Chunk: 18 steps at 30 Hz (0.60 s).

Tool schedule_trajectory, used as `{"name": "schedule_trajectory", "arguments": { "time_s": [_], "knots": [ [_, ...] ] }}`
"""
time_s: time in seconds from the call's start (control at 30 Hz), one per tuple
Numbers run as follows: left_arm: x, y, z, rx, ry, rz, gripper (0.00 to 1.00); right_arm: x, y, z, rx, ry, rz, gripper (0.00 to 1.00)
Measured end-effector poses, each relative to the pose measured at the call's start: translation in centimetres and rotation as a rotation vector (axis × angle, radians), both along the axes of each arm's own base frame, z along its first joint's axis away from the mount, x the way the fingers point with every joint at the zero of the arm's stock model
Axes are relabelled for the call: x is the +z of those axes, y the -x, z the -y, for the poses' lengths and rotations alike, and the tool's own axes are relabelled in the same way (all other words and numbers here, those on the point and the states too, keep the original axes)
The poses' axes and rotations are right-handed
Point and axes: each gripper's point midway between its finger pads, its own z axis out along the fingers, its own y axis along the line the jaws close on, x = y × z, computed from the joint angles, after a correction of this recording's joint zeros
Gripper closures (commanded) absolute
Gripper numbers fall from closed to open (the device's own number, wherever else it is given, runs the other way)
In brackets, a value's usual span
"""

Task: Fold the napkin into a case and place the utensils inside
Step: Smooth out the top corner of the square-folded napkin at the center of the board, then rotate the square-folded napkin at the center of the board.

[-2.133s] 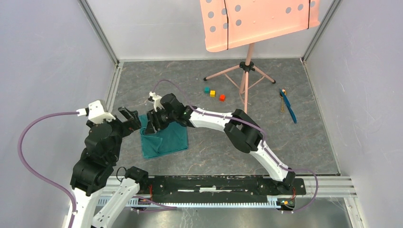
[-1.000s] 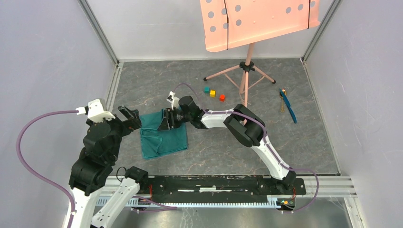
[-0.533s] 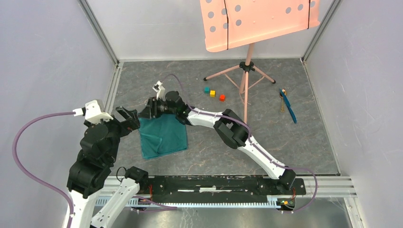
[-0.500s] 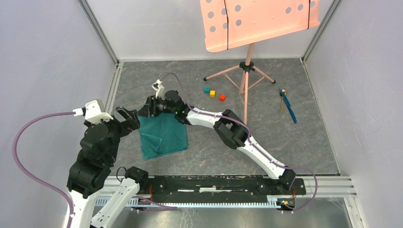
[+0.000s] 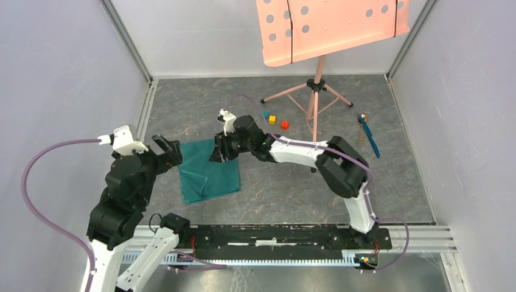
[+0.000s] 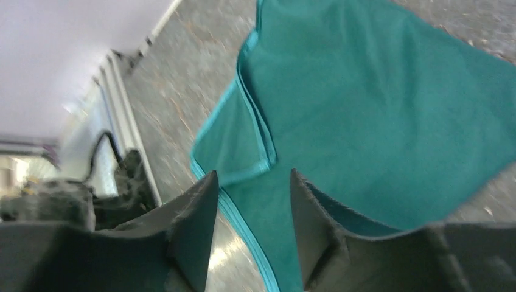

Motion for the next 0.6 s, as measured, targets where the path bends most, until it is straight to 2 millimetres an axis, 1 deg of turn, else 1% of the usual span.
{"name": "schedule_trajectory", "arguments": {
  "time_s": [0.03,0.1,0.17,0.23,0.33,0.4,0.53,0.6],
  "knots": [
    [-0.1,-0.1,0.2,-0.005,0.001,-0.007,0.00,0.1,0.6,1.0,0.006,0.035,0.025,0.65],
    [-0.7,-0.5,0.7,-0.019,0.007,-0.028,0.00,0.2,2.0,2.2,0.028,0.088,0.072,0.79],
    [-1.2,-0.9,1.1,-0.029,0.016,-0.047,0.00,-0.4,3.2,3.0,0.056,0.133,0.102,0.89],
    [-1.7,-1.3,1.5,-0.042,0.021,-0.069,0.00,-1.7,4.2,3.5,0.080,0.179,0.114,0.94],
    [-2.3,-1.6,2.0,-0.056,0.026,-0.092,0.00,-4.0,5.8,4.4,0.125,0.257,0.105,1.00],
    [-2.4,-1.7,2.2,-0.062,0.026,-0.101,0.00,-5.1,6.5,4.7,0.147,0.292,0.104,1.00],
    [-2.6,-1.9,2.6,-0.076,0.035,-0.108,0.00,-7.2,7.1,5.6,0.171,0.372,0.117,1.00],
    [-2.5,-1.9,2.7,-0.079,0.039,-0.106,0.00,-8.3,7.3,6.5,0.175,0.422,0.127,1.00]
  ]
}}
